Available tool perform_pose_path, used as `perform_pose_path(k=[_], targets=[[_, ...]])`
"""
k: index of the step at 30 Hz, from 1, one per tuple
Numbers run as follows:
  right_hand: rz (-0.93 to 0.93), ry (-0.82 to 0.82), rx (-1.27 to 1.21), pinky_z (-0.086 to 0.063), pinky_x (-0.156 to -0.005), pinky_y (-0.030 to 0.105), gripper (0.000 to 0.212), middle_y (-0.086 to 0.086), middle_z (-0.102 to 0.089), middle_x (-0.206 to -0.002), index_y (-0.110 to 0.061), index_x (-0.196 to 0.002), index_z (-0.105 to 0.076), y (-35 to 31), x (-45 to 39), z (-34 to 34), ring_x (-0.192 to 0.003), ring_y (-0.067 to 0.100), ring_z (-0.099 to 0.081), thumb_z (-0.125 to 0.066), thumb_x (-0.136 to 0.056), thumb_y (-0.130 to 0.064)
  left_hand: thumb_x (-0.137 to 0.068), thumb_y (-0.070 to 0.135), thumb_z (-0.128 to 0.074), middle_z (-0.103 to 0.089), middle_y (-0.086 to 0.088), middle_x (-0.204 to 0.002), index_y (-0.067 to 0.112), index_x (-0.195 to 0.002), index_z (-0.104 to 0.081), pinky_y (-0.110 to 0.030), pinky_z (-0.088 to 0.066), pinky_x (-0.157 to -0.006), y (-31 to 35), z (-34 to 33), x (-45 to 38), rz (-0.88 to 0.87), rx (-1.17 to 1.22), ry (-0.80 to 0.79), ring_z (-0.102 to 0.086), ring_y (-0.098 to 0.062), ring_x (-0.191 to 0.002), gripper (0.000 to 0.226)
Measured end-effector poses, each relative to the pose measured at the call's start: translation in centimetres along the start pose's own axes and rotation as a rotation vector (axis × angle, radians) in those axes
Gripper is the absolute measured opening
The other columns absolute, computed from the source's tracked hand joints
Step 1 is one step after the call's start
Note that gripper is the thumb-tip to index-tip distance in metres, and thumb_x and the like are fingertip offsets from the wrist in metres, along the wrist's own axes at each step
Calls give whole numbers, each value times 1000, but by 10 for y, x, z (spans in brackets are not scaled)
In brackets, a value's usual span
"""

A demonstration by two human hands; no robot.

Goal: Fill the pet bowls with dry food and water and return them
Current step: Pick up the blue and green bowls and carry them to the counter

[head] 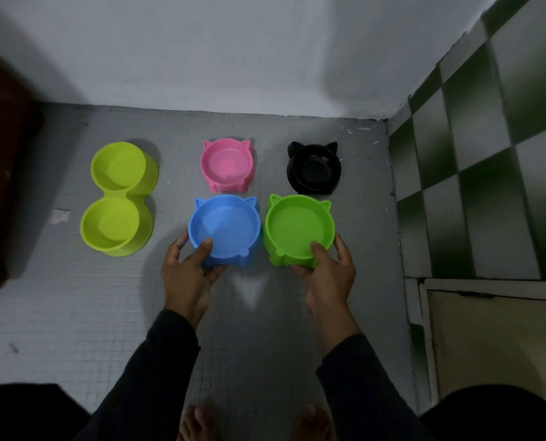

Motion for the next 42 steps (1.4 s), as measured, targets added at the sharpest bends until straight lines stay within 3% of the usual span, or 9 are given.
perform_pose_path(k=[3, 9, 14, 24, 31, 37, 42], targets=[[26, -9, 51, -62, -67, 51, 54, 7, -70, -111, -25, -136, -61, -24, 25, -2, -99, 29, -69, -71, -89, -1, -92, 4, -72, -69, -10, -120, 19, -141, -54, -51, -63, -82, 22, -4, 25, -2, 11, -10, -70, -35, -111, 55], [20, -14, 51, -62, -70, 51, 56, 6, -66, -120, -25, -141, -57, -86, 97, -3, -106, 27, -66, -70, -91, -4, -91, 3, -72, -68, -15, -124, 22, -136, -57, -55, -61, -86, 77, -15, 99, 6, 14, -11, -70, -36, -111, 51], [8, -21, 53, -63, -68, 48, 57, 2, -66, -115, -24, -142, -55, -155, 182, -3, -103, 23, -65, -70, -91, -3, -92, 4, -72, -70, -12, -121, 21, -143, -54, -55, -61, -88, 143, -27, 189, -2, 1, -11, -70, -37, -112, 57], [33, -56, 39, -62, -68, 47, 55, 5, -61, -129, -29, -139, -58, -307, 352, 3, -111, 28, -62, -72, -90, -6, -94, 7, -70, -66, -3, -120, 26, -140, -56, -59, -58, -94, 280, -64, 377, -29, -25, -48, -69, -35, -112, 51], [90, -97, -16, -62, -69, 48, 54, 5, -63, -126, -26, -138, -58, -399, 453, -5, -109, 26, -64, -72, -90, -6, -93, 10, -73, -60, -11, -135, 35, -122, -59, -54, -61, -88, 361, -87, 478, -54, 19, -78, -67, -35, -117, 40], [177, -152, -82, -62, -70, 49, 50, -3, -66, -112, -23, -136, -61, -464, 524, -8, -102, 23, -66, -72, -91, -6, -93, 9, -73, -64, -5, -128, 29, -128, -58, -42, -63, -73, 420, -105, 543, -148, 65, -129, -70, -31, -111, 43], [251, -184, -131, -61, -64, 44, 44, 4, -69, -114, -22, -131, -63, -508, 561, -5, -97, 21, -71, -70, -91, -4, -93, 11, -73, -69, -3, -124, 23, -139, -55, -39, -63, -71, 456, -123, 588, -214, 104, -183, -77, -23, -99, 52]])
Point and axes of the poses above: each hand's wrist, its own x-axis away from the middle knuckle, its own z-axis out of the back of the hand, y = z × x, the point moved 1 cm from there along -x, towards the middle knuckle
